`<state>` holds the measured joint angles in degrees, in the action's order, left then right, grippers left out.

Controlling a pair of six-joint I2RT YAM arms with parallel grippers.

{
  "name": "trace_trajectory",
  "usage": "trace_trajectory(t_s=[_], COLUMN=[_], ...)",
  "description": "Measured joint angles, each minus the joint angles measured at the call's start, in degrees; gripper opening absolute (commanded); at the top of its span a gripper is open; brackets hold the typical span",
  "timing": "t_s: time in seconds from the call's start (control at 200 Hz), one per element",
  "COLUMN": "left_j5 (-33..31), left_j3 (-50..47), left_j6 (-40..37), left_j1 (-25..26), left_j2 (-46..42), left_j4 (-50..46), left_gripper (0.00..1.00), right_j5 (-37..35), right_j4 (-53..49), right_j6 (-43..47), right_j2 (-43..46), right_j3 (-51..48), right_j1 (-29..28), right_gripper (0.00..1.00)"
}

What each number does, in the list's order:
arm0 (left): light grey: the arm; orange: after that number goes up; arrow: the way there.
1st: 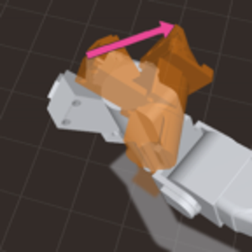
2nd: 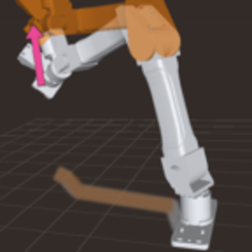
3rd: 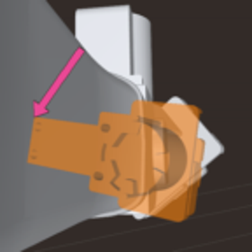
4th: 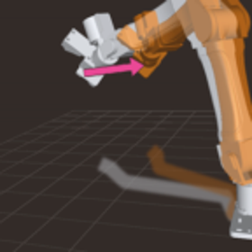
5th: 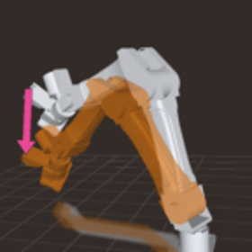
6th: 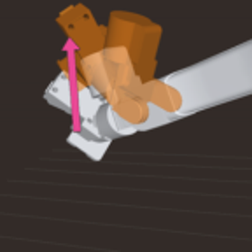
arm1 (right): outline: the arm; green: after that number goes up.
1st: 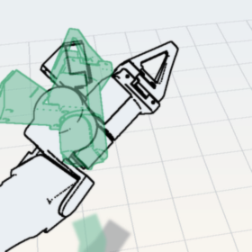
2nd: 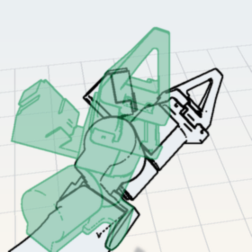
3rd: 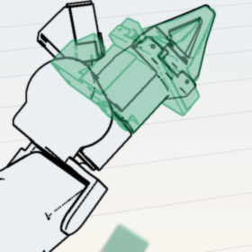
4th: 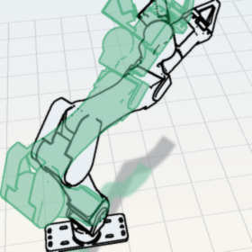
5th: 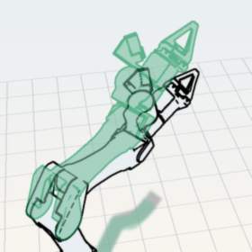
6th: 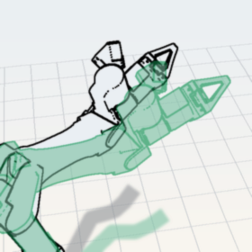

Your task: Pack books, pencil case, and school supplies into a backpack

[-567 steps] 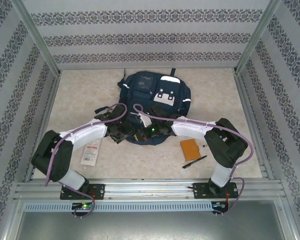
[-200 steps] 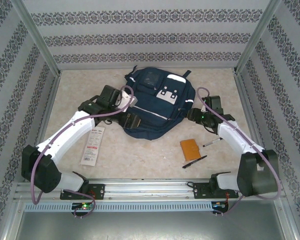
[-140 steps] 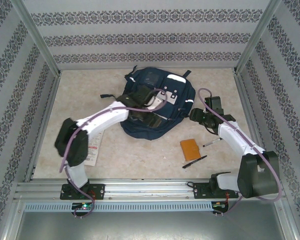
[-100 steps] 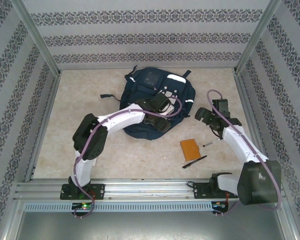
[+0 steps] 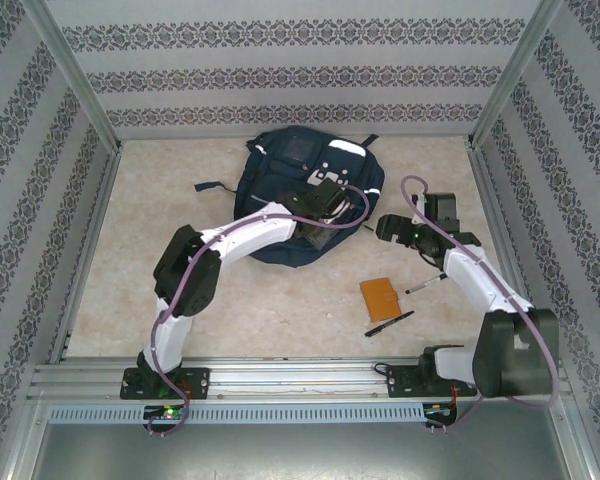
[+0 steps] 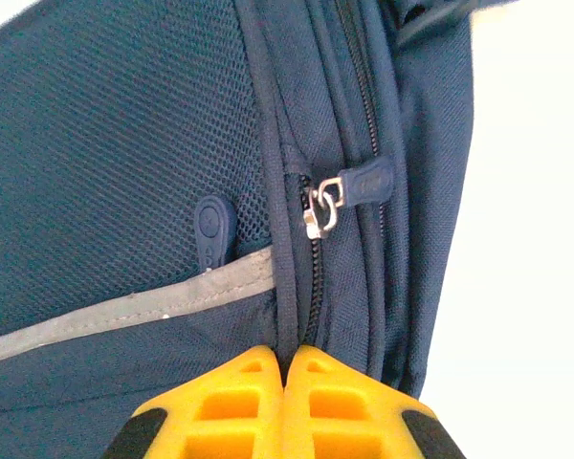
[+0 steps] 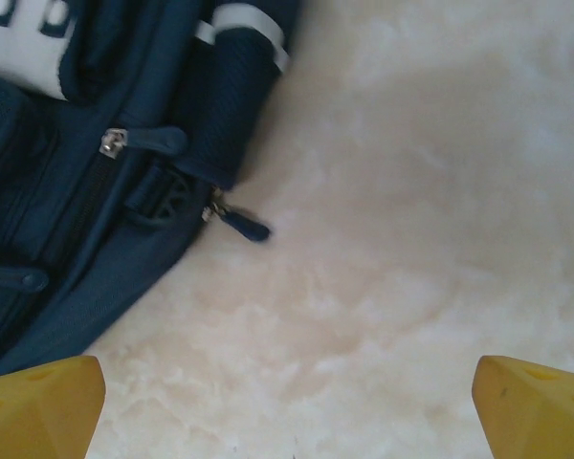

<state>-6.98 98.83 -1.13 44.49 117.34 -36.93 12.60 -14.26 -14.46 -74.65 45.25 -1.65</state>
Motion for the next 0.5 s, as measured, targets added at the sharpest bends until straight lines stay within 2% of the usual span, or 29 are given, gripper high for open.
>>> trace_trajectory(t_s=[0.16, 0.25, 0.365, 0.5], left_j5=[3.3, 5.7, 8.6, 11.4], left_j3=[-2.7, -3.5, -4.4, -4.7], left_j6=[-2.0, -3.5, -5.2, -6.2], left_j1=[-0.8, -1.1, -1.2, -2.0], left_j2=[-8.9, -12.5, -14.3, -13.8], left_j4=[0.0, -0.1, -0.2, -1.7], left_gripper=[0.00, 0.00, 0.00, 0.00], right_j5=[7.9, 13.6, 22.8, 29.9], right_j4=[1.0, 0.2, -6.3, -14.6], right_j6=[12.5, 24.0, 40.1, 52.7], right_j2=[-9.0, -14.2, -21.5, -27.1], right_j3=[8.1, 12.3, 19.5, 26.6], right_j1=[0.0, 0.0, 0.0, 0.0], right_gripper=[0.97, 0.84, 0.80, 0.73])
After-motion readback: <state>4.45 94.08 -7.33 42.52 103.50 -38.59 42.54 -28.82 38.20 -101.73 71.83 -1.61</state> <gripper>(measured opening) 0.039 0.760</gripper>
